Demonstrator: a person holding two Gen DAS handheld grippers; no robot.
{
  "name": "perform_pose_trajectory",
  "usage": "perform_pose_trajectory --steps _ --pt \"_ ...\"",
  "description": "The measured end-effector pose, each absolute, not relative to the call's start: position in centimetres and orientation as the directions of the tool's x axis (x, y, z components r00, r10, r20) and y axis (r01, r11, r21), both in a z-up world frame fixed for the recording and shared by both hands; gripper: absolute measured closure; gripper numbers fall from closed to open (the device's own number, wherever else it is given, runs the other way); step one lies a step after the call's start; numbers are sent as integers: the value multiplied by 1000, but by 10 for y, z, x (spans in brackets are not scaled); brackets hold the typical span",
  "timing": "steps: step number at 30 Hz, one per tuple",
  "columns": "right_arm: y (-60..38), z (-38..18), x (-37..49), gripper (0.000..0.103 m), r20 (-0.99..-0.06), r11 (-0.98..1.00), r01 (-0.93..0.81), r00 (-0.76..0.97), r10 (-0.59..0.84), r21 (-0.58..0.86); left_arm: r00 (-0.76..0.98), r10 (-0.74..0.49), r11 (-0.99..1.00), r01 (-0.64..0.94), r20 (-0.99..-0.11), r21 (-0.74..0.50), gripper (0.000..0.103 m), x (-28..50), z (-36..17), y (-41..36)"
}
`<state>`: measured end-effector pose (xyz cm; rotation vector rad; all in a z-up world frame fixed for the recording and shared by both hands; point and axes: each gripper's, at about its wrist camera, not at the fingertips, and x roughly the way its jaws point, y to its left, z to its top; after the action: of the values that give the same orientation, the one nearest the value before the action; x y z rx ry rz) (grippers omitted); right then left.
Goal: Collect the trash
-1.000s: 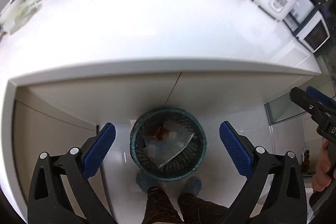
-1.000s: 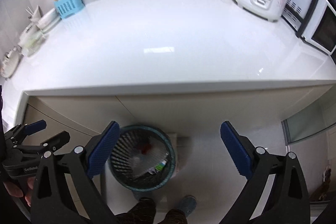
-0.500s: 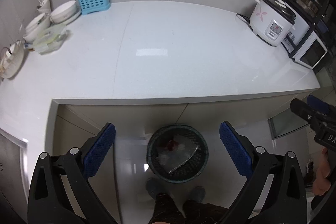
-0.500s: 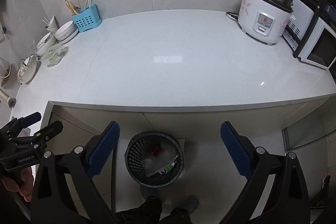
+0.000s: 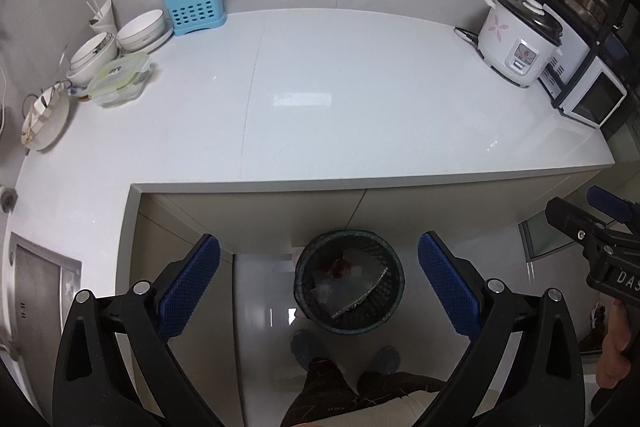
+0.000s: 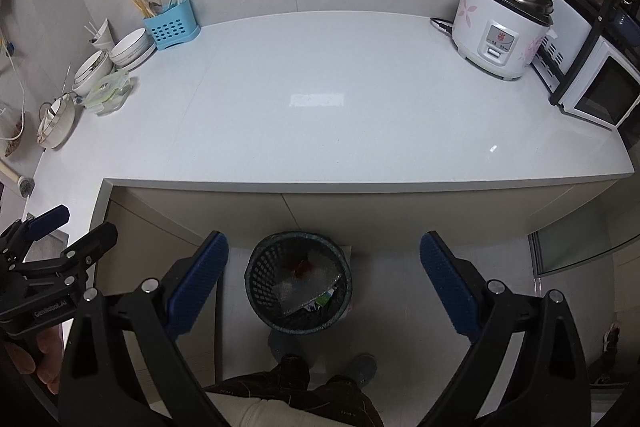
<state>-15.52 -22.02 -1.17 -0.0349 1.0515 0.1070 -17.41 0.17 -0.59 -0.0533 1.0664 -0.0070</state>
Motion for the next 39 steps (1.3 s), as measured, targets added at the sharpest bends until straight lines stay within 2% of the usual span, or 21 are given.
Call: perform_pose_trajectory --steps 39 --pt "-222 -15 -144 10 -877 994 -110 476 59 8 469 18 998 -57 -883 -10 6 -165 -3 -3"
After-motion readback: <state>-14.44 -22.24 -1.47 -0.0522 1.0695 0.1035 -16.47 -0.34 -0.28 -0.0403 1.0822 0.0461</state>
